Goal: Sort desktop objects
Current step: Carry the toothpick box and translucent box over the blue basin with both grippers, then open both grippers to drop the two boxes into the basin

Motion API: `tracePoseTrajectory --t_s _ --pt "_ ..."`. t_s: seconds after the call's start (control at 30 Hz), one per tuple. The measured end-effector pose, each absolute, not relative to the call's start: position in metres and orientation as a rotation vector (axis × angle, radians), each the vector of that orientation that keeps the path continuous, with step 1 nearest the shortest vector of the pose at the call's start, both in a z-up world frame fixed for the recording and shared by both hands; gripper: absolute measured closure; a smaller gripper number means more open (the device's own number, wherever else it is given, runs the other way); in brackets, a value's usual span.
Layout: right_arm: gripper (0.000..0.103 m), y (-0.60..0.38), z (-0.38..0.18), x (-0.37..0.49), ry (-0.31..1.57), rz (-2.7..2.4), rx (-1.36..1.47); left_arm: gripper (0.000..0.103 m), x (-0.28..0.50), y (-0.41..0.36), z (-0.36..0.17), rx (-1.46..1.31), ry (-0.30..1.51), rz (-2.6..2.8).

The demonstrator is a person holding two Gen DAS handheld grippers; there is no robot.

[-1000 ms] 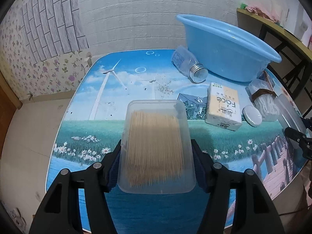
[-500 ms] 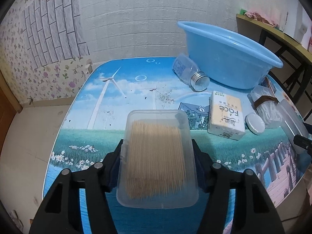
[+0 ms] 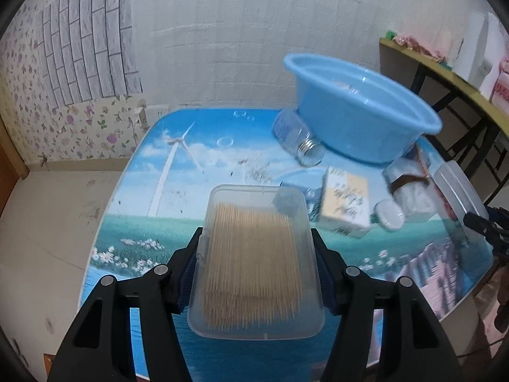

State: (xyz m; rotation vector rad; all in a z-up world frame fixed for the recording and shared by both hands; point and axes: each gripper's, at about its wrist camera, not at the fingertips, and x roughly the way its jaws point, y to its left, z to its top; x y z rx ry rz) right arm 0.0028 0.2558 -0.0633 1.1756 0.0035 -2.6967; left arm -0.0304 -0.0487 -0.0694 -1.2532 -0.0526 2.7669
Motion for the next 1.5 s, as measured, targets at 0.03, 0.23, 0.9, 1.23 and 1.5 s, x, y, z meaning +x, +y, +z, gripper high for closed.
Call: tracePoseTrajectory --t_s 0.03,0.23,0.9,1.23,1.5 --pt "0.043 0.258 -0.057 0.003 -0.010 -2.708 1.156 0.042 -0.029 -0.048 -0.064 -1.240 -0.049 2.773" --pt "0.043 0.266 -0.025 0.003 -0.062 -2.763 1.042 0.042 -0.029 -0.041 -0.026 -1.148 -0.061 2.800" --pt "0.043 0.231 0.005 -0.081 -0.032 -2.696 0.878 0.042 -0.118 0.047 0.024 -0.995 0.124 2.685" --pt "0.043 0.234 -0.003 -0.126 -0.008 -2.680 0.907 0.042 -0.172 0.086 0.007 -1.028 0.177 2.593" --pt "0.042 0.230 -0.012 -0.152 -0.053 -2.657 0.936 0.021 -0.179 0.076 0.011 -0.998 0.165 2.614"
